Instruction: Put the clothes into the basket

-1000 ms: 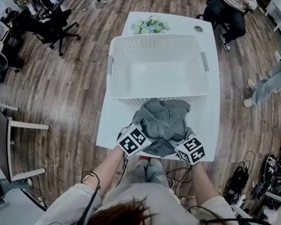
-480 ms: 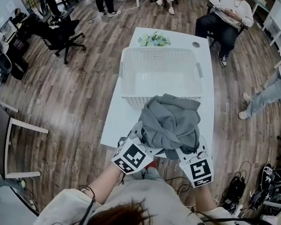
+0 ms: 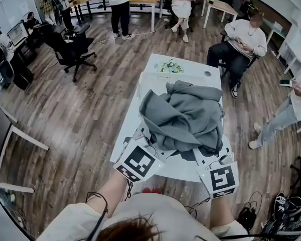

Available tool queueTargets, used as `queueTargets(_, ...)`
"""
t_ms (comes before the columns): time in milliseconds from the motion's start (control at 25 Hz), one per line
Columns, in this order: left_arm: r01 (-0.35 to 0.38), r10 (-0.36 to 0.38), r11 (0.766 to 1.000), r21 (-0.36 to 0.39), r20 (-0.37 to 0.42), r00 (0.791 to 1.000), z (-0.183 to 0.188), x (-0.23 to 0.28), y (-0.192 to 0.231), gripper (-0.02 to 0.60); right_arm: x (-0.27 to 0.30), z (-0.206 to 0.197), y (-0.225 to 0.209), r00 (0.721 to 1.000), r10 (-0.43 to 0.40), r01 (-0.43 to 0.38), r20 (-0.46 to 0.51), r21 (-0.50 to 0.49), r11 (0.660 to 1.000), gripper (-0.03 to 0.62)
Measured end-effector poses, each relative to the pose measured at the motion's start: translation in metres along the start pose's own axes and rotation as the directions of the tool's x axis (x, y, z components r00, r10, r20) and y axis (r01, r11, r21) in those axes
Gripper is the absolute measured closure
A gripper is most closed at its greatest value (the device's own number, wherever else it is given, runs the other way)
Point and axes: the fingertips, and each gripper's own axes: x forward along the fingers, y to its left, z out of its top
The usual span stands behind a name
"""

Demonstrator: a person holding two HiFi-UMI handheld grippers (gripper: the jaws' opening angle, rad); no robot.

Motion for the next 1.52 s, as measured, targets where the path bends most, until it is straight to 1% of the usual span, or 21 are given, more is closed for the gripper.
queueTargets(160, -0.047, 0.045, 0.997, 0.063, 0.029, 0.999, 0.026, 0.007, 0.037, 0.258, 0.022, 0.032, -0.026, 0.997, -0.034, 0.036, 0.073, -0.031, 0.999, 0.404)
queueTargets(240, -0.077, 0.075, 0.994, 0.073, 0.023, 0.997, 0.029, 0.015, 0.062, 0.258, 0.040, 0.040, -0.040, 0.995, -0.041, 0.046, 0.089, -0.047, 0.998, 0.404)
queueTargets(320, -0.107, 0.107, 0.992, 0.071, -0.001, 0.994, 0.025, 0.024, 0.086, 0.259, 0.061, 0.042, -0.051, 0.995, -0.040, 0.044, 0.093, -0.046, 0.998, 0.404)
queueTargets(440, -0.111, 0.113, 0.992, 0.060, -0.030, 0.993, 0.007, 0.045, 0.110, 0.259, 0.092, 0.035, -0.070, 0.995, -0.038, 0.040, 0.092, -0.022, 0.999, 0.403)
queueTargets(520, -0.106, 0.108, 0.993, 0.044, -0.051, 0.993, -0.004, 0.062, 0.126, 0.260, 0.116, 0.023, -0.082, 0.997, -0.032, 0.033, 0.067, -0.009, 0.999, 0.402)
queueTargets(600, -0.093, 0.094, 0.996, 0.011, -0.095, 0.991, -0.028, 0.080, 0.143, 0.261, 0.143, 0.005, -0.090, 1.000, -0.015, 0.015, 0.013, 0.005, 1.000, 0.402)
queueTargets(680, -0.084, 0.075, 0.995, -0.050, -0.152, 0.985, -0.056, 0.096, 0.155, 0.259, 0.167, -0.019, -0.095, 0.998, 0.013, -0.012, -0.060, 0.022, 1.000, 0.402)
queueTargets(760, -0.079, 0.054, 0.990, -0.115, -0.212, 0.976, -0.083, 0.110, 0.162, 0.259, 0.187, -0.043, -0.098, 0.989, 0.052, -0.047, -0.136, 0.044, 0.998, 0.402)
queueTargets(920, -0.084, 0.005, 0.970, -0.230, -0.325, 0.946, -0.132, 0.130, 0.169, 0.259, 0.218, -0.084, -0.095, 0.953, 0.148, -0.123, -0.264, 0.109, 0.986, 0.402)
queueTargets(1000, -0.089, -0.022, 0.958, -0.274, -0.378, 0.926, -0.150, 0.136, 0.169, 0.259, 0.227, -0.100, -0.091, 0.928, 0.194, -0.152, -0.317, 0.152, 0.977, 0.401)
queueTargets(1080, -0.089, -0.060, 0.945, -0.316, -0.431, 0.900, -0.168, 0.138, 0.166, 0.259, 0.234, -0.115, -0.085, 0.903, 0.236, -0.175, -0.358, 0.194, 0.965, 0.401)
queueTargets(1160, -0.098, -0.083, 0.932, -0.348, -0.469, 0.880, -0.183, 0.138, 0.164, 0.259, 0.238, -0.130, -0.080, 0.878, 0.269, -0.192, -0.395, 0.225, 0.955, 0.401)
queueTargets(1280, -0.132, -0.095, 0.914, -0.384, -0.518, 0.850, -0.205, 0.133, 0.165, 0.258, 0.241, -0.148, -0.075, 0.837, 0.307, -0.210, -0.453, 0.251, 0.945, 0.401)
queueTargets(1320, -0.135, -0.106, 0.905, -0.403, -0.521, 0.847, -0.208, 0.133, 0.163, 0.255, 0.241, -0.153, -0.074, 0.823, 0.317, -0.211, -0.471, 0.264, 0.941, 0.399)
queueTargets(1400, -0.129, -0.128, 0.892, -0.433, -0.515, 0.847, -0.209, 0.136, 0.159, 0.250, 0.240, -0.160, -0.073, 0.802, 0.335, -0.212, -0.495, 0.290, 0.933, 0.395)
queueTargets(1520, -0.133, -0.143, 0.884, -0.448, -0.531, 0.835, -0.213, 0.137, 0.158, 0.236, 0.239, -0.163, -0.074, 0.793, 0.350, -0.209, -0.499, 0.317, 0.925, 0.382)
